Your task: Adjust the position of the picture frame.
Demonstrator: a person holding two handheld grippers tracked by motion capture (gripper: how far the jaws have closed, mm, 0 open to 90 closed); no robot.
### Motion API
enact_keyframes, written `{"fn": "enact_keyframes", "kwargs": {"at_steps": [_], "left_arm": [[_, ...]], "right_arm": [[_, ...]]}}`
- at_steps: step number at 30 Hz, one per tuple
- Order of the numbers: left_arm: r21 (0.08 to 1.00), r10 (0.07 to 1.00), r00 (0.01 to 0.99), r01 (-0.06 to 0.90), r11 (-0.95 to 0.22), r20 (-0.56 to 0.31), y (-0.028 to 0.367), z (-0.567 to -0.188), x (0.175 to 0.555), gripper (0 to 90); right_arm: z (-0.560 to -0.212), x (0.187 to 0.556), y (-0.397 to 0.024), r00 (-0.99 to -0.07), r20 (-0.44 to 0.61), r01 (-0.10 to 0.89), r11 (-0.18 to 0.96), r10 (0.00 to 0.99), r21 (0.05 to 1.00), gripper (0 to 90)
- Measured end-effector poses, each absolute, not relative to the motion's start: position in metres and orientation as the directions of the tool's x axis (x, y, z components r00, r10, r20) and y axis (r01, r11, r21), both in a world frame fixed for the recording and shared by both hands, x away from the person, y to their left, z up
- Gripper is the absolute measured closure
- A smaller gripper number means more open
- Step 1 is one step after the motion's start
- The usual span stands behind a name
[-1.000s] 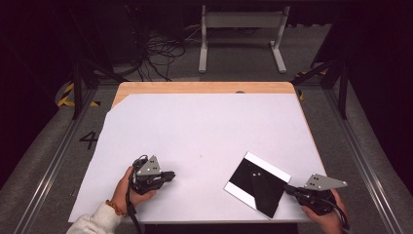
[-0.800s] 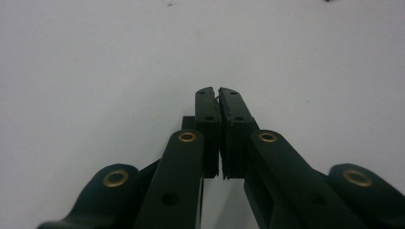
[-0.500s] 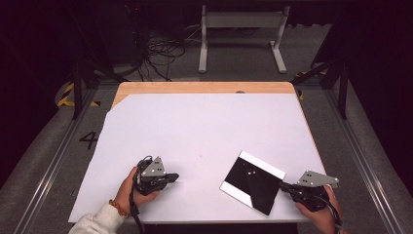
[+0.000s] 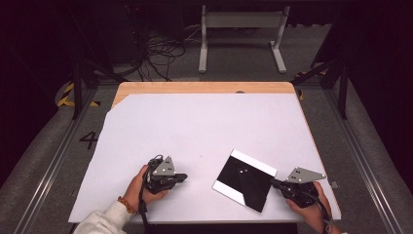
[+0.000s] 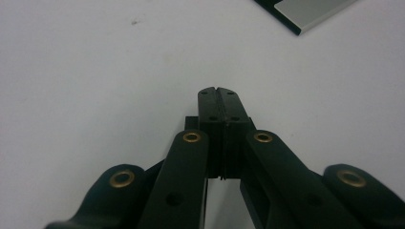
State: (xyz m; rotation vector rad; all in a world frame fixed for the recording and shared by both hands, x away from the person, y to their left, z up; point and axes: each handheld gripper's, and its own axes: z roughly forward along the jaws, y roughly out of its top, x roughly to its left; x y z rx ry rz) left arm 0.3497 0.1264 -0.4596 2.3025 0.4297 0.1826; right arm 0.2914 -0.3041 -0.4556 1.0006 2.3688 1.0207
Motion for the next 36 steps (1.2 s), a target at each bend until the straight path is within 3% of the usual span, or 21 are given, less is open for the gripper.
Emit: {"fn": "enact_keyframes", "kwargs": {"at_steps": [11,36], "left_arm": [[0.711,0.321,0.947,0.225,-0.666,0.002,0.106,-0.461,0.351,90.0],[0.715,0.354,0.935,0.252,-0.653,-0.006,0.107,-0.464,0.355,89.4]], "right_arm": [[-0.455,0.3,-0.284,-0.693,-0.057,0.457,0.499,0.719,0.736,90.0],[-0.455,0.33,-0.242,-0.725,-0.079,0.433,0.542,0.685,0.72,90.0]]}}
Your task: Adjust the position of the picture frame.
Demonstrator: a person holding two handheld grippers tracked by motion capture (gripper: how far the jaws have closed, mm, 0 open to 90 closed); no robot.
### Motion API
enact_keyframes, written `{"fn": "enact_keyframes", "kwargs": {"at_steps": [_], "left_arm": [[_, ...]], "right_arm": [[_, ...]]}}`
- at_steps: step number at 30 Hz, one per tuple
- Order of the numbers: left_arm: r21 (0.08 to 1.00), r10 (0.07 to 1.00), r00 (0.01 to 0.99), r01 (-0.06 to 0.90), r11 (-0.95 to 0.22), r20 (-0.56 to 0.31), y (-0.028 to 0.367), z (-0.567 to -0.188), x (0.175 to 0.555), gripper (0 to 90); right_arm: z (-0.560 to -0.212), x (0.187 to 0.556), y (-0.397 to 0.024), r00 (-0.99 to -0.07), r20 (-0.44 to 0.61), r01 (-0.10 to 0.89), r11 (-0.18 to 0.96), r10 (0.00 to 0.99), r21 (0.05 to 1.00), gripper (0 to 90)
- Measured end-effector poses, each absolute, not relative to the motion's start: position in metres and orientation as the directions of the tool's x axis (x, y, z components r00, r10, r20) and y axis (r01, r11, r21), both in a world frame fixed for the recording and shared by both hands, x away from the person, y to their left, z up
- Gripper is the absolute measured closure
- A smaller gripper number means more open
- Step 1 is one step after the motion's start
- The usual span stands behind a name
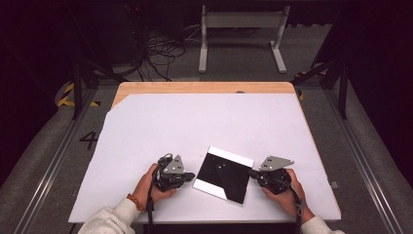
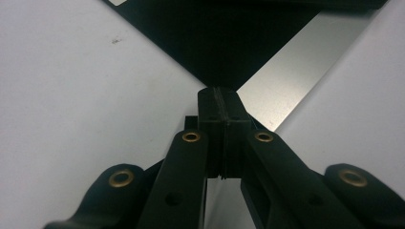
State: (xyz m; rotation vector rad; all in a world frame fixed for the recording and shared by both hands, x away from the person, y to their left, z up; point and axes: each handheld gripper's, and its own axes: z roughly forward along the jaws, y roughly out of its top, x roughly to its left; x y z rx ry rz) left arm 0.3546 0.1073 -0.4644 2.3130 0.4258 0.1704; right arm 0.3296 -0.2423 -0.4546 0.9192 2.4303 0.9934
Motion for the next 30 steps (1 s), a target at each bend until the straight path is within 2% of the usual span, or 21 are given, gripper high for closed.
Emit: {"fn": "enact_keyframes", "kwargs": {"at_steps": [30], "left_arm": [[0.72,0.372,0.928,0.268,-0.64,-0.014,0.11,-0.465,0.352,89.6]], "right_arm": [[-0.455,0.35,-0.228,-0.729,-0.065,0.426,0.527,0.681,0.735,90.0]]}}
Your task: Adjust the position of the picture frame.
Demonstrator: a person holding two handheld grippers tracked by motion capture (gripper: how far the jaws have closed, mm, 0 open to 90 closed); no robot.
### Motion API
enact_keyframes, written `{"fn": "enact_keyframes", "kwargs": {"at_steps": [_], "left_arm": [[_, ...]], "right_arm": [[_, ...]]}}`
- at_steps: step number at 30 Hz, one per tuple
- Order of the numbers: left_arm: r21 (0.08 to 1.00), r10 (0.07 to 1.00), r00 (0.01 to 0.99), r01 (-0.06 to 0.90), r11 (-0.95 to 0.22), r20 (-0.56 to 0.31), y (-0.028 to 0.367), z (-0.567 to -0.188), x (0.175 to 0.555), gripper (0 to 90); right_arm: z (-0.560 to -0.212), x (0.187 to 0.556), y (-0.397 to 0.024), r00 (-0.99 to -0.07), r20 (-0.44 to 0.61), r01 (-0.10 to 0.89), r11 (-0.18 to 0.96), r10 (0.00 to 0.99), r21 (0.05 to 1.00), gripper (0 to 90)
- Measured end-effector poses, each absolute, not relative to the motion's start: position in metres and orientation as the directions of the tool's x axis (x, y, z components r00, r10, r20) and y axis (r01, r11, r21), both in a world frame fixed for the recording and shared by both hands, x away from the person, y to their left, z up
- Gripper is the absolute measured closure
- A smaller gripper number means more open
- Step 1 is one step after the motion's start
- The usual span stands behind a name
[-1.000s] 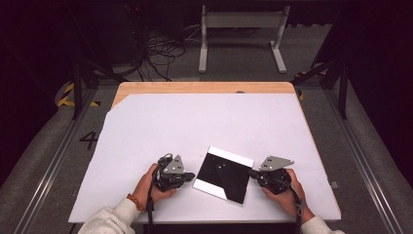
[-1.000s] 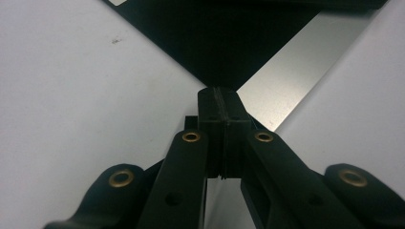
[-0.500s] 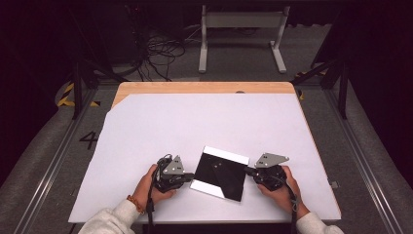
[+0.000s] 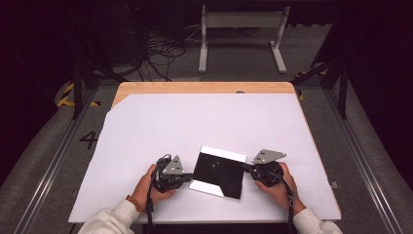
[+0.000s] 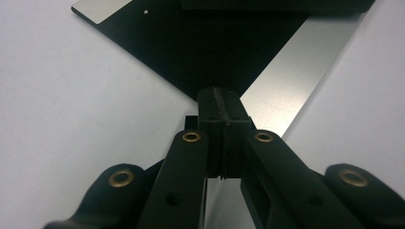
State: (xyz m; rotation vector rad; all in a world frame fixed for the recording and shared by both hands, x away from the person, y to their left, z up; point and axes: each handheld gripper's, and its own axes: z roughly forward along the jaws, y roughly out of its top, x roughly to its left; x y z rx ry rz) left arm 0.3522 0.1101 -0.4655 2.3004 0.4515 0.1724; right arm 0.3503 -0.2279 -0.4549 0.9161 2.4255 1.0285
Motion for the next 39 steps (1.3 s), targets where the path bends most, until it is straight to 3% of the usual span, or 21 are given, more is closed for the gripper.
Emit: {"fn": "enact_keyframes", "kwargs": {"at_steps": [10,21,39], "left_arm": [[0.705,0.372,0.928,0.25,-0.663,0.021,0.115,-0.463,0.343,89.7],[0.714,0.335,0.942,0.245,-0.656,-0.015,0.119,-0.465,0.337,90.0],[0.728,0.358,0.933,0.27,-0.63,-0.036,0.119,-0.467,0.338,90.0]], "right_arm": [[-0.456,0.347,-0.229,-0.734,-0.069,0.424,0.535,0.676,0.731,90.0],[-0.456,0.348,-0.226,-0.74,-0.051,0.427,0.528,0.67,0.734,90.0],[-0.456,0.367,-0.221,-0.724,-0.056,0.435,0.517,0.688,0.737,90.0]]}}
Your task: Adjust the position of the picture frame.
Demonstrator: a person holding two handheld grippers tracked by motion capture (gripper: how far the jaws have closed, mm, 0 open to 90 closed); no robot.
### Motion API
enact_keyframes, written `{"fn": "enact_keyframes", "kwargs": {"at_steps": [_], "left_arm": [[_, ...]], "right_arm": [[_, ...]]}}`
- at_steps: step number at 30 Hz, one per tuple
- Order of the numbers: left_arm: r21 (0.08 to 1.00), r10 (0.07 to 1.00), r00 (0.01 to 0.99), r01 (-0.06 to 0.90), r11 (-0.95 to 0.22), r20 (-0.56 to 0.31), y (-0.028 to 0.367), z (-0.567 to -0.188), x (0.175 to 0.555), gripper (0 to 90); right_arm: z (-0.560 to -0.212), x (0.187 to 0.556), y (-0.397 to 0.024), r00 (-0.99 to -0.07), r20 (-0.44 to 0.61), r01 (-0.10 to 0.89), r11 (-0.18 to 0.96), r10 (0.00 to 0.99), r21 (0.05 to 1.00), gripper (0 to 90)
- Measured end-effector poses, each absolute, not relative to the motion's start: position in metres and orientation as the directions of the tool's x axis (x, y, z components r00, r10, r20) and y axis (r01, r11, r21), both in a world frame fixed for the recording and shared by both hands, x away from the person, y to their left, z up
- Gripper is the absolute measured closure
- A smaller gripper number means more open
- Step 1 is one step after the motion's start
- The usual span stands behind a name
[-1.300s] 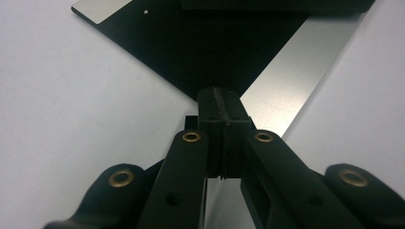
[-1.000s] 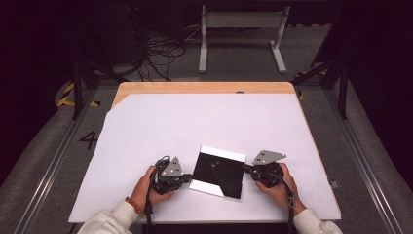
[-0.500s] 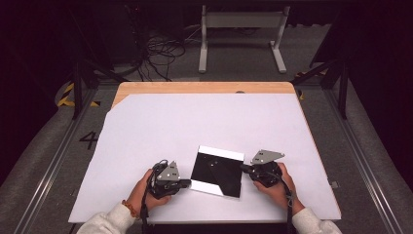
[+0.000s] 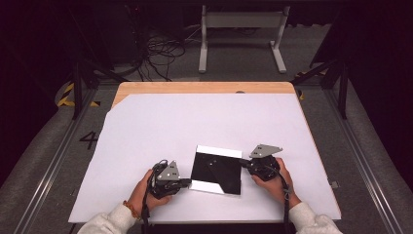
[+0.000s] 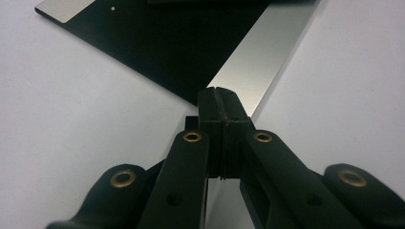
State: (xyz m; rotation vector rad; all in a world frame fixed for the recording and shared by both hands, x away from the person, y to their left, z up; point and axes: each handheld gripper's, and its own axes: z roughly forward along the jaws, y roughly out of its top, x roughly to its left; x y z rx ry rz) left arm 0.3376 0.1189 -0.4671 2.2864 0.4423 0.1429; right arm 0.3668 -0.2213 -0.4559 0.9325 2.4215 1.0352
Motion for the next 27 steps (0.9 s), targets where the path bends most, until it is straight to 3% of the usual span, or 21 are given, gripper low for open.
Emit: {"fn": "enact_keyframes", "kwargs": {"at_steps": [17,27], "left_arm": [[0.724,0.361,0.933,0.247,-0.644,0.003,0.116,-0.466,0.34,90.0],[0.712,0.333,0.943,0.238,-0.661,-0.006,0.122,-0.464,0.333,90.0]], "right_arm": [[-0.457,0.38,-0.217,-0.712,-0.066,0.434,0.511,0.699,0.742,90.0],[-0.446,0.341,-0.222,-0.786,-0.062,0.377,0.556,0.615,0.74,90.0]]}}
